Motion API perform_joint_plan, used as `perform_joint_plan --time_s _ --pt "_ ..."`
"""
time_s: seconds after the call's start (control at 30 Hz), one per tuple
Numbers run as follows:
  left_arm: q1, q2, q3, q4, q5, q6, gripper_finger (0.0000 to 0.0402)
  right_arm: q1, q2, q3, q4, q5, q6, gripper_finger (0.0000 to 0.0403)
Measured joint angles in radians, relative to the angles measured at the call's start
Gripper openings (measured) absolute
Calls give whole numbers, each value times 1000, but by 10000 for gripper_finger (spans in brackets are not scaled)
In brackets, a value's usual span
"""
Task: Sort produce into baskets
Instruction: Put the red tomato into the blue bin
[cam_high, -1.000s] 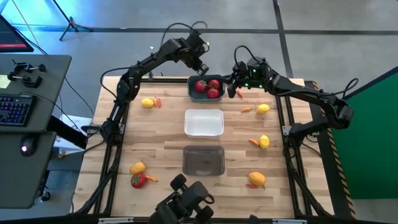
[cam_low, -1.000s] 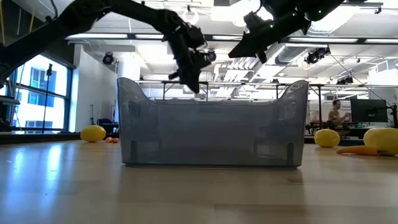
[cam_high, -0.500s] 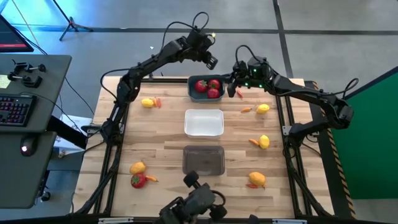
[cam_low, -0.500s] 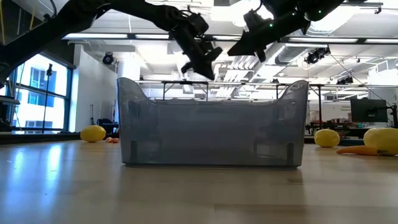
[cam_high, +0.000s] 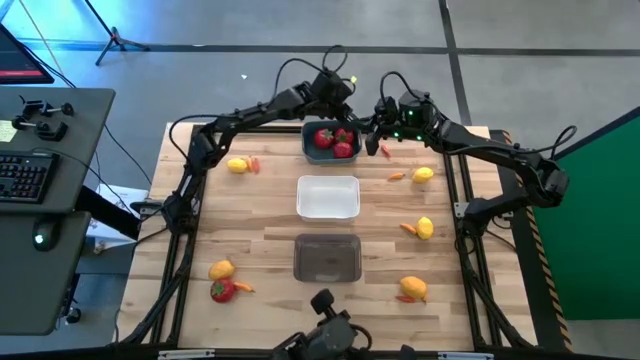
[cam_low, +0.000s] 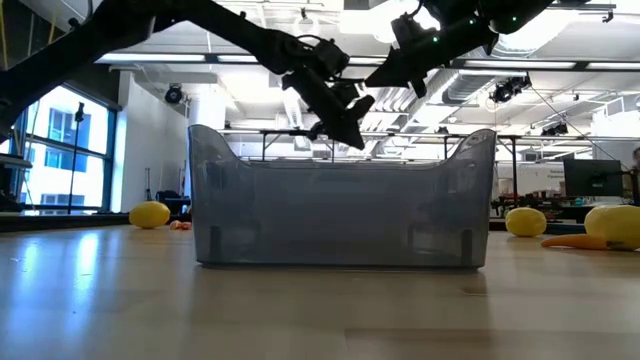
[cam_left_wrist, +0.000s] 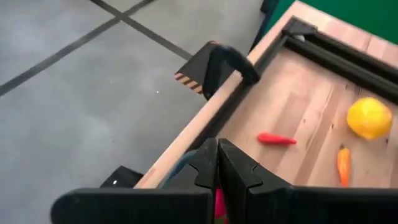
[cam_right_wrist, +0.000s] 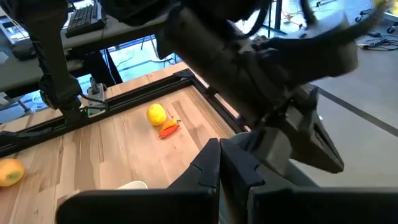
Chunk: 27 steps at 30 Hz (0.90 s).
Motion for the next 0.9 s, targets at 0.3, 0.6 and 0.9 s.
perform_joint_plan --time_s 0.3,0.6,0.9 --pt "-8 -225 -345 202 -6 -15 0 0 0 0 26 -16 -5 0" --pt "-76 -557 -593 72 -17 -41 0 0 0 0 22 -52 -57 0" --pt "-277 -798 -605 -385 -78 -191 0 0 0 0 -3 -162 -124 0"
